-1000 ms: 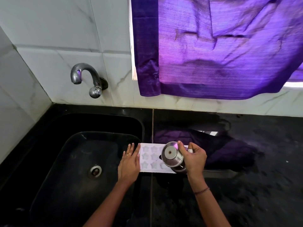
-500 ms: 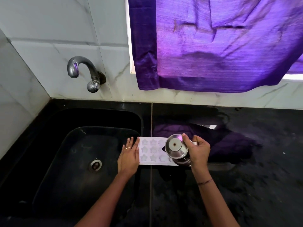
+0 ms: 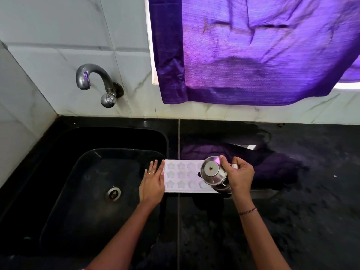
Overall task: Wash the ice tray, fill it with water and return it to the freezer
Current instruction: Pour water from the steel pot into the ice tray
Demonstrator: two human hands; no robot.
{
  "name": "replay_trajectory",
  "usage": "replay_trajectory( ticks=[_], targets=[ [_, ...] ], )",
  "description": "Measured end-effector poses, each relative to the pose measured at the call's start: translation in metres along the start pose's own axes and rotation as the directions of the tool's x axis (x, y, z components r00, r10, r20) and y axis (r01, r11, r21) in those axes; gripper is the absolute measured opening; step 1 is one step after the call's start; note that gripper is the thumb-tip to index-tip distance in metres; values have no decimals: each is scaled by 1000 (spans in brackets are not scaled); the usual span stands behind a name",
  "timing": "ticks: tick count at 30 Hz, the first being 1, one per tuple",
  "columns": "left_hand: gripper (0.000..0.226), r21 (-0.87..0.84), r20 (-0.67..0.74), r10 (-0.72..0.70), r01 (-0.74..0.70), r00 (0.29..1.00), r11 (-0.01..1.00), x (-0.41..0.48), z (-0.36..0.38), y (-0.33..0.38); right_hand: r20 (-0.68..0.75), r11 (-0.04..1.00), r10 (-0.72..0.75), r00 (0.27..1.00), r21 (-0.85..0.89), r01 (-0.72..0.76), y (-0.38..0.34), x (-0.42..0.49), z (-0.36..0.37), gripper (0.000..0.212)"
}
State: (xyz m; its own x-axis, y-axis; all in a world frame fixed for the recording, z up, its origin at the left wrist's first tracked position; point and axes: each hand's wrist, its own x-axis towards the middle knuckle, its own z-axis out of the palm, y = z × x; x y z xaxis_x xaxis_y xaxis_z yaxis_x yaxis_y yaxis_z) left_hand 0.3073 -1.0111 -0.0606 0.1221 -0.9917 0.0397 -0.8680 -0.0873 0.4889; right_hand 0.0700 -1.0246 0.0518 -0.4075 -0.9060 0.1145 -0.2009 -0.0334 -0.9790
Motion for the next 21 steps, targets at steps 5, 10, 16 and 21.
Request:
replay_trajectory(
  ticks=[5,10,16,21],
  targets=[
    [72,0,2,5,-5,1000,1000,0,-1,1,-10,998,-51,999,-34,50,-3,-2,0,57],
    [72,-5,-2,5,-5,1000,1000,0,0,1,-20,998,-47,999,-31,46,-4,-2,0,57],
    [71,0,-1,0,0,1000,1000,1,1,-1,-22,998,8,1000,55,-7,-3,-1,1,56],
    [71,2,1,0,0,1000,1000,1,1,-1,-24,975,135,991,180,-129,0,1,-2,53]
  ],
)
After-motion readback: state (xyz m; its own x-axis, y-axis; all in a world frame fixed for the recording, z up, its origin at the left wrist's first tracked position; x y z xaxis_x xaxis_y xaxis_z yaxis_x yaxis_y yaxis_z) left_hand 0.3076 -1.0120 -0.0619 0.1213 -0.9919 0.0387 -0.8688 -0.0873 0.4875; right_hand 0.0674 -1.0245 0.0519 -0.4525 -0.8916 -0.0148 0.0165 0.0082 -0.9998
